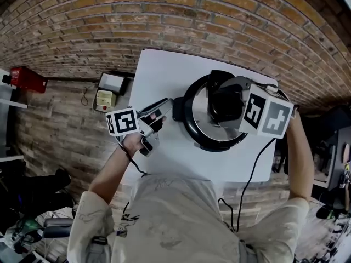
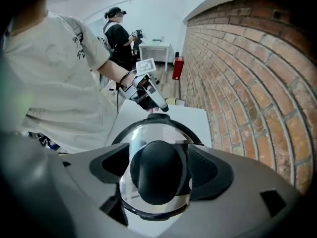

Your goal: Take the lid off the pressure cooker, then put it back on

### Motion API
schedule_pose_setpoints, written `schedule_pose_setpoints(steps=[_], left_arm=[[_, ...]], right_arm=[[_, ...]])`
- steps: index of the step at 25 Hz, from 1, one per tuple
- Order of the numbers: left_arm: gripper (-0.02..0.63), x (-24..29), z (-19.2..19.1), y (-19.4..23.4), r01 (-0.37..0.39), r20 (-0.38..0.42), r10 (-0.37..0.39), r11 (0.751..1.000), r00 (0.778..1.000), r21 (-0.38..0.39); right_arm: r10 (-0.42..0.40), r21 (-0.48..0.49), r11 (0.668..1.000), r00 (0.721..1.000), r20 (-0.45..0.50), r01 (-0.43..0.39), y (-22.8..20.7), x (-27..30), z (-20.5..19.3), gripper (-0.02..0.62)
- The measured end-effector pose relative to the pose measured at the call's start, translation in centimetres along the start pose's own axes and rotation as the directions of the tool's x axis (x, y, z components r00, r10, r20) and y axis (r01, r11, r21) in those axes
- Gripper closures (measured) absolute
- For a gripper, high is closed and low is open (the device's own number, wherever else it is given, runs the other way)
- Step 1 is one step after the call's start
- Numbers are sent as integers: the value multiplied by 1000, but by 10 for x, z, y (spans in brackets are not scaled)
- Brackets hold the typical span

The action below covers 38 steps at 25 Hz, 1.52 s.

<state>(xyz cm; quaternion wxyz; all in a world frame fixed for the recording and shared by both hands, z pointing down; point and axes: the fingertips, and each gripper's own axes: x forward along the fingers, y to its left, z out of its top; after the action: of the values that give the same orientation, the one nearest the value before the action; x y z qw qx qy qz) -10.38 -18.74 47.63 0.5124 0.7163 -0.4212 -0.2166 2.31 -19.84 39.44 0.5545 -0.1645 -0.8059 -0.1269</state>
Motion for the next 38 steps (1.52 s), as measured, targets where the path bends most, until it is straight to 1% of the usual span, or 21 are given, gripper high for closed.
schedule_pose_setpoints(steps=[2, 4, 5, 7, 9, 11, 14, 17, 19, 21, 22, 23, 25, 26, 27, 28, 29, 32, 33, 35, 38], left_arm=[[436, -7, 10, -3, -54, 39, 50, 993, 998, 107], [436, -15, 20, -7, -119, 94, 101, 969, 990, 216], [436, -20, 25, -9, -154, 126, 124, 951, 984, 267], [436, -28, 34, -16, -216, 192, 155, 907, 969, 361], [436, -35, 42, -25, -272, 255, 170, 850, 952, 451], [436, -41, 49, -33, -330, 316, 178, 777, 932, 536], [436, -49, 56, -47, -404, 394, 174, 659, 903, 634], [436, -57, 59, -62, -468, 460, 156, 528, 874, 709], [436, -61, 58, -71, -504, 499, 138, 440, 856, 743], [436, -63, 55, -78, -531, 530, 115, 368, 840, 763], [436, -64, 53, -81, -543, 543, 104, 339, 833, 768], [436, -65, 51, -83, -554, 555, 95, 316, 826, 770], [436, -68, 46, -83, -578, 581, 80, 280, 810, 767], [436, -70, 44, -81, -588, 591, 78, 266, 803, 764], [436, -72, 41, -78, -595, 597, 80, 258, 798, 761], [436, -73, 39, -75, -599, 600, 85, 255, 796, 759], [437, -73, 37, -72, -600, 599, 90, 258, 796, 758], [437, -71, 33, -65, -591, 586, 109, 274, 803, 759], [437, -70, 32, -64, -588, 582, 112, 274, 806, 761], [437, -68, 31, -64, -586, 579, 113, 267, 807, 765], [437, -65, 32, -67, -585, 578, 109, 261, 808, 768]], right_arm=[[-63, 39, 998, 992, 112, 59, -1, -12, 11, 215], [-152, 90, 987, 963, 224, 135, -3, -27, 18, 215], [-202, 119, 977, 939, 277, 175, -4, -34, 20, 215], [-305, 190, 949, 875, 376, 250, -6, -50, 21, 215], [-413, 273, 908, 796, 442, 319, -7, -63, 19, 215], [-511, 364, 855, 715, 477, 368, -4, -73, 11, 216], [-623, 512, 774, 594, 509, 373, 7, -84, -4, 216], [-741, 637, 664, 463, 487, 391, 16, -92, -16, 219], [-802, 709, 590, 382, 459, 386, 22, -93, -25, 219], [-859, 774, 505, 306, 409, 382, 29, -92, -37, 219], [-888, 805, 454, 266, 374, 383, 31, -91, -44, 219], [-917, 835, 395, 223, 332, 382, 34, -89, -52, 219], [-963, 892, 265, 138, 230, 367, 41, -82, -70, 219], [-978, 914, 206, 107, 179, 349, 44, -77, -79, 221], [-986, 932, 161, 89, 139, 325, 48, -71, -87, 222], [-990, 945, 133, 83, 114, 300, 51, -64, -93, 224], [-991, 953, 120, 87, 100, 278, 54, -58, -97, 225], [-990, 963, 103, 116, 76, 251, 57, -45, -104, 225], [-990, 964, 97, 122, 68, 247, 58, -43, -107, 225], [-991, 968, 84, 125, 56, 238, 59, -42, -111, 225], [-991, 970, 75, 121, 48, 232, 58, -44, -114, 225]])
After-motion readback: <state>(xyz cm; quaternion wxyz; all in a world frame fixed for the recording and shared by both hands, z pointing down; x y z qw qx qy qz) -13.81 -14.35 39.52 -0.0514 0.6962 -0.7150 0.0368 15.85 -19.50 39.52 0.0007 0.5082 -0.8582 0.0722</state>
